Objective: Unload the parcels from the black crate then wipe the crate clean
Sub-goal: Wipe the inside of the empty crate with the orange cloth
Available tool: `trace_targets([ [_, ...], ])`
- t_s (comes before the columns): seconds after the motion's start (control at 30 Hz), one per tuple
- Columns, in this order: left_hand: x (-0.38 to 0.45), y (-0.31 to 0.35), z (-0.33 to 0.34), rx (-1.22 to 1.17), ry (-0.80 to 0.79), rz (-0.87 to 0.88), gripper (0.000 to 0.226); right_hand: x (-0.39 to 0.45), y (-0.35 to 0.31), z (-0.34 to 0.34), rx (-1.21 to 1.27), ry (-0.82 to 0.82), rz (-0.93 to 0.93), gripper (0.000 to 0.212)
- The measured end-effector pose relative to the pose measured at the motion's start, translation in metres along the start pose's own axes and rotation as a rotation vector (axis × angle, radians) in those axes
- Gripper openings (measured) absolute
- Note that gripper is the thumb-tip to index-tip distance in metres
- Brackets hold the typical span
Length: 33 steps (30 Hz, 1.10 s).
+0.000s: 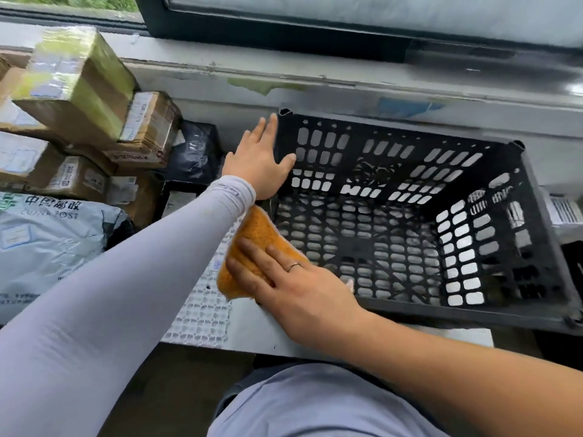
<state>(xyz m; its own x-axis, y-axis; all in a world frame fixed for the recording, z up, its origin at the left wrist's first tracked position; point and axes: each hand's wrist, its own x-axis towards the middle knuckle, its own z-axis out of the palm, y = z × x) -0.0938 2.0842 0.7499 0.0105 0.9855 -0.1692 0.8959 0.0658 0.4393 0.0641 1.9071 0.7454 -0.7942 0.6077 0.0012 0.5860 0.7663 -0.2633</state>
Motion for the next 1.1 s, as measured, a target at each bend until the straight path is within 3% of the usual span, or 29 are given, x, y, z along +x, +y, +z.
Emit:
trace_targets([
  [0.33, -0.010, 0.026, 0.010, 0.380, 0.018, 0.112, 0.095, -0.031, 0.014, -0.002, -0.059, -0.068, 0.058, 0.069],
  [0.5, -0.012, 0.026, 0.014, 0.435, 0.064, 0.103, 0.095, -0.018, 0.006, 0.000, -0.086, -0.049, 0.084, 0.068],
  [0.73, -0.014, 0.027, 0.018, 0.544, 0.101, 0.144, 0.090, -0.016, -0.002, 0.004, -0.210, 0.113, 0.109, 0.061],
  [1.1, -0.015, 0.028, 0.019, 0.595, 0.098, 0.173, 0.086, -0.117, 0.050, -0.020, -0.330, 0.094, 0.254, 0.024],
])
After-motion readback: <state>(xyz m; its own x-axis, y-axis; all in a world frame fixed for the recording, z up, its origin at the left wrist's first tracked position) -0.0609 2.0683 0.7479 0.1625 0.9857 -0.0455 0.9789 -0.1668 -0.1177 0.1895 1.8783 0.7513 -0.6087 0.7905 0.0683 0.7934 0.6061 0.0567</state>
